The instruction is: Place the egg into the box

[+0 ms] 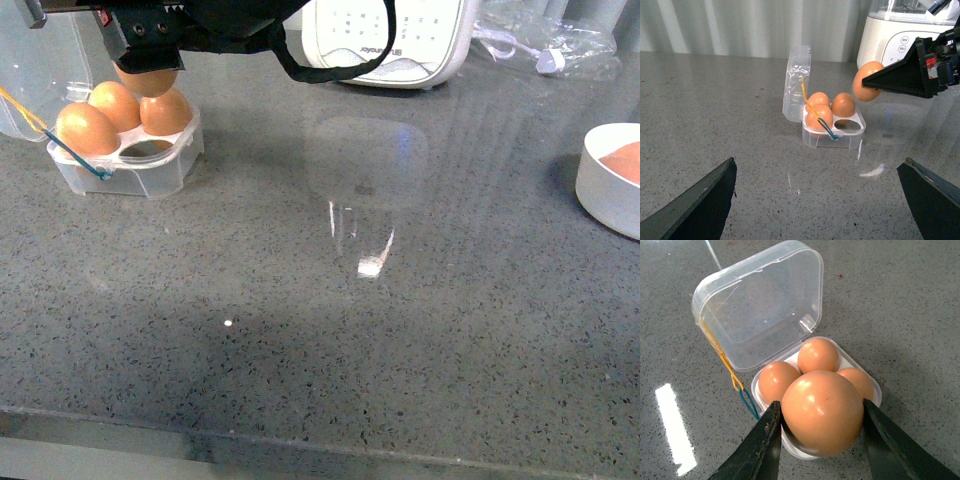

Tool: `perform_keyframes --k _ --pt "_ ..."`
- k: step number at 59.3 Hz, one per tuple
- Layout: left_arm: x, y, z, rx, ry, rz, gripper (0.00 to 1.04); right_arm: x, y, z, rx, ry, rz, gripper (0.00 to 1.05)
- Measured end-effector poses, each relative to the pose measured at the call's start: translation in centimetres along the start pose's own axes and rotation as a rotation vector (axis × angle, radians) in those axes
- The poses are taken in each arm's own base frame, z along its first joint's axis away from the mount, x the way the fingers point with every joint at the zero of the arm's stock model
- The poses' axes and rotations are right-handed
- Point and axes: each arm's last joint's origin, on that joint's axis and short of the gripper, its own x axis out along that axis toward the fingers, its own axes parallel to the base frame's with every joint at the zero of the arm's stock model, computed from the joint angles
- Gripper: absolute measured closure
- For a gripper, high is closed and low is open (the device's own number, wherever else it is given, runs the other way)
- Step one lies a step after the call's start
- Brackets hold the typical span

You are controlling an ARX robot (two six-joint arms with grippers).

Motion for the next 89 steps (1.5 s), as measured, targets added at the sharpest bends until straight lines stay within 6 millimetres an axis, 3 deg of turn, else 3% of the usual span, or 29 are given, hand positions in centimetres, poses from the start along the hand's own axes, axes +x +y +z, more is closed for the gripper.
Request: perform_keyframes --k 18,47,54,66,78,89 --pt "0.0 0.0 0.0 0.0 0.0 0.0 0.07 1.3 0.7 -0.7 -0.005 0.037 -0.001 0.66" --pt "0.0 0.0 0.0 0.0 0.0 0.0 0.07 1.6 0.7 -1.2 0.009 0.056 -0.001 0.66" --pt "0.0 0.0 0.0 0.0 0.0 0.0 0.07 1.7 0.7 -1.4 0.016 0.064 -0.001 0.49" --pt "0.0 0.0 0.0 0.0 0.0 0.0 0.07 1.7 0.7 -1.2 0.023 0.049 0.003 0.06" --pt "0.0 0.0 0.0 0.0 0.0 0.0 0.07 0.8 0.7 -0.3 0.029 0.003 0.0 0.07" --pt "0.0 0.0 0.0 0.0 0.0 0.0 0.07 -2.2 0.1 0.6 0.064 -0.063 -0.043 0.07"
